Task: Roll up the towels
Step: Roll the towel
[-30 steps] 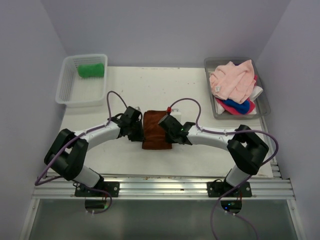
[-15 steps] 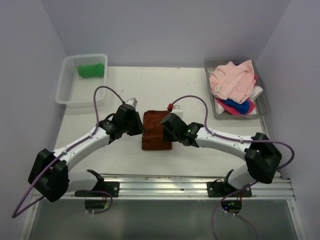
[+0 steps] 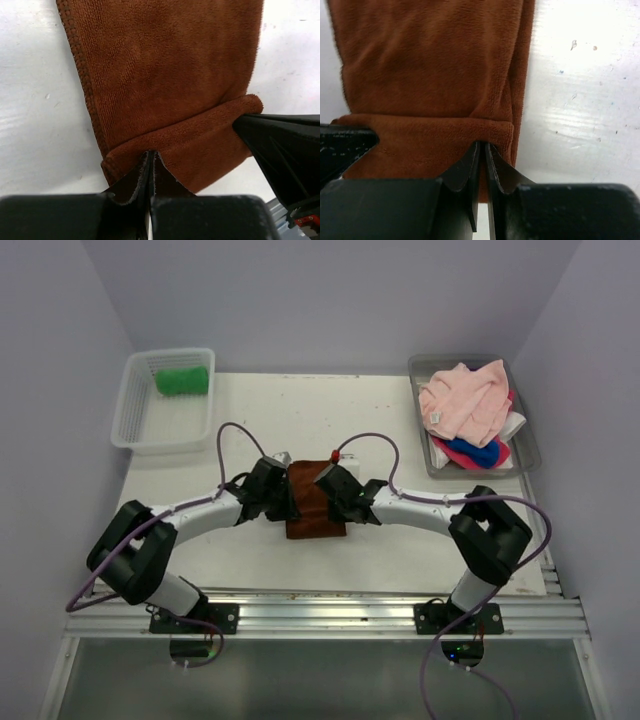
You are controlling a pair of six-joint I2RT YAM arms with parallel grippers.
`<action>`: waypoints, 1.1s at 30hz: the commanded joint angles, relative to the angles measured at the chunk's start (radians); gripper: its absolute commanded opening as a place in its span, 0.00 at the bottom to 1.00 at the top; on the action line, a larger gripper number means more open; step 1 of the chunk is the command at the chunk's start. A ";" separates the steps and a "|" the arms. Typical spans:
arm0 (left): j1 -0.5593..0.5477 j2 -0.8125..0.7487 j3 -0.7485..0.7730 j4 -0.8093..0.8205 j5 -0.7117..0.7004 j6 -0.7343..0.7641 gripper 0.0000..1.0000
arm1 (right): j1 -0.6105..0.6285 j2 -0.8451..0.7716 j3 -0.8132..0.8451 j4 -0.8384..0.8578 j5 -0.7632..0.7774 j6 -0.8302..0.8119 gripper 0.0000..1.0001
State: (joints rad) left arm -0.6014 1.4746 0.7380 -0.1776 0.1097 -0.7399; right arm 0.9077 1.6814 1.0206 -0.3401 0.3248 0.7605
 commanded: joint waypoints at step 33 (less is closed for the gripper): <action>0.006 -0.273 -0.060 -0.203 -0.033 0.054 0.00 | 0.207 -0.198 -0.151 0.041 0.030 0.154 0.12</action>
State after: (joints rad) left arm -0.5995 1.2320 0.7208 -0.3355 0.0643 -0.6876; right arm 1.1118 1.5349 0.8322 -0.2577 0.3004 0.9405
